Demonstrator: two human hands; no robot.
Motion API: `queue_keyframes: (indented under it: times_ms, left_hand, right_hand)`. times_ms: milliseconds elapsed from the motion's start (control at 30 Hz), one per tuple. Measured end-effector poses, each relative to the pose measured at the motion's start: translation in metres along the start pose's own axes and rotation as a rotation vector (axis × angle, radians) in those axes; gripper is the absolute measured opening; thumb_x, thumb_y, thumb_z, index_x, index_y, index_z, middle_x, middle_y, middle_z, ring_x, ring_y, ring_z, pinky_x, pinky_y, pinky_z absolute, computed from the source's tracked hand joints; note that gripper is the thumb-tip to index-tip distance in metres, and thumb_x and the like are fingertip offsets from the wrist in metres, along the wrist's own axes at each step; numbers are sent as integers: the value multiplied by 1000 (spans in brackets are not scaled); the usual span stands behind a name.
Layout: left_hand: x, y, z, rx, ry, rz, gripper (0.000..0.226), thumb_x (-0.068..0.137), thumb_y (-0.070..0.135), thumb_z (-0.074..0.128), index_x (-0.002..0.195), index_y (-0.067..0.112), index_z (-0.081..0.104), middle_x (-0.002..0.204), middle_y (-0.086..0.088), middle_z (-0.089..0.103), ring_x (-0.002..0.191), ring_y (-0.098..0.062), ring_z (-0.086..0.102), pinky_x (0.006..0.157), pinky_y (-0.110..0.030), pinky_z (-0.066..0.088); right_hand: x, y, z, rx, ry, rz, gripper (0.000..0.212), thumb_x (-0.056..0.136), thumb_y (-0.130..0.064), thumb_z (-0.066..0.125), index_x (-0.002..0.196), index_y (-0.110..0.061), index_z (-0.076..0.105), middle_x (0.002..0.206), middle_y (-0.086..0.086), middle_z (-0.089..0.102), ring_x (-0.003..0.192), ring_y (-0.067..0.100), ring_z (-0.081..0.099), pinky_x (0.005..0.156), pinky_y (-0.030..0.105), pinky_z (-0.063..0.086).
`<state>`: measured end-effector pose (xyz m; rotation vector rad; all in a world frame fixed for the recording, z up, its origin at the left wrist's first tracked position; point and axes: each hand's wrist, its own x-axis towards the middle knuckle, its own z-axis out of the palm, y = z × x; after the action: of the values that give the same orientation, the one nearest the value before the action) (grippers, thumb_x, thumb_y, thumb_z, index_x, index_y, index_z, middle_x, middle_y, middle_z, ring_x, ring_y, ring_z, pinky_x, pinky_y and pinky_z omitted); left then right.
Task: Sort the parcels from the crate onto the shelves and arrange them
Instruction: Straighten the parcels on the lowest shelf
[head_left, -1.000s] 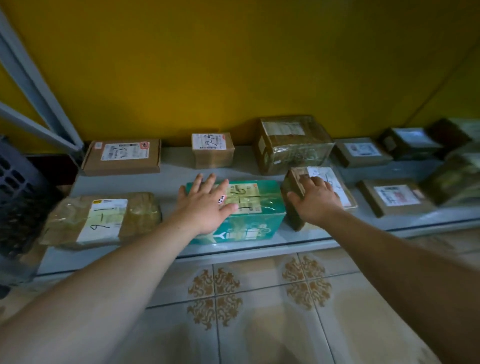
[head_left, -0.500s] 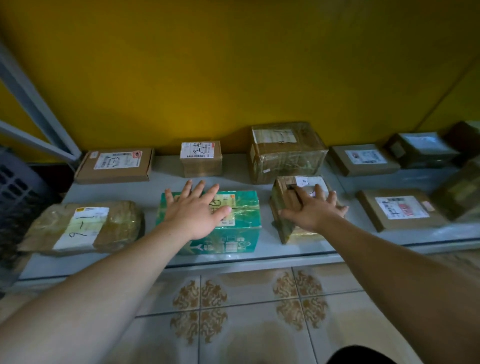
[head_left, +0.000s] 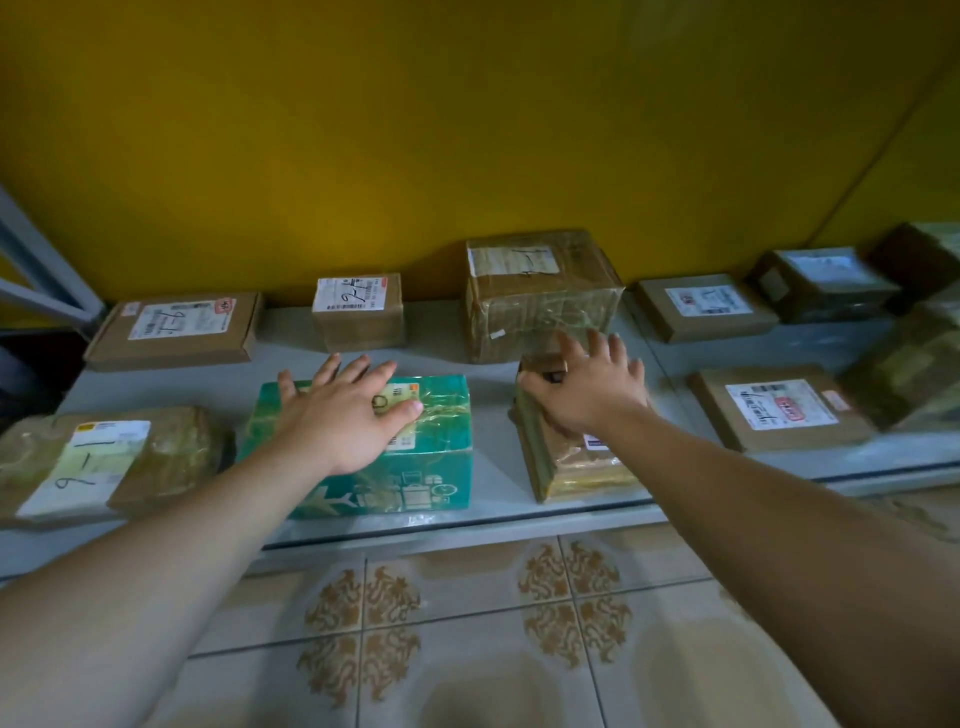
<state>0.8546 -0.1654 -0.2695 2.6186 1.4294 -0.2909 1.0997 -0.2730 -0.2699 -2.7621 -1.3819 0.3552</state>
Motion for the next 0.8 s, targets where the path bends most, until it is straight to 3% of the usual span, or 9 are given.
queue_keyframes:
  times_ms: [233,367,567,700,800]
  left_hand:
    - [2,2,3,-7,34,-3,92,70,83,-2,152,43,10,162,12,8,149,-17,5,116,-62,4]
    - [1,1,4,-3,47,-4,91,71,84,-1,152,44,8,162,14,7,149,-15,4,116,-60,4]
    - [2,0,5,-20,55,-3,90,73,87,-2,152,44,8,161,16,7,149,-13,4,116,-59,4]
    - [-1,2,3,-44,40,3,90,72,85,-1,152,44,7,162,15,4,149,-13,2,116,-59,2]
    - [-1,-1,-4,-184,21,4,86,75,82,9,152,42,14,162,14,6,149,-12,4,117,-57,-1]
  right_hand:
    - [60,-36,-23,75,71,-77,87,90,-75,36,159,-31,6,167,7,-3,153,32,-6,122,56,5]
    - [89,-50,-22,9,72,-89,81,93,-76,22,158,-34,-1,167,7,-9,152,33,-11,116,63,-3]
    - [105,-61,-10,-55,89,-28,80,92,-76,11,158,-31,9,167,10,-2,152,35,-6,113,68,-6]
    - [100,-68,-15,-66,88,-42,78,95,-71,16,159,-27,12,167,10,-1,152,35,-6,114,67,-6]
    - [92,-92,-17,-41,141,-187,77,96,-67,29,158,-23,16,166,10,5,152,34,-3,119,60,-2]
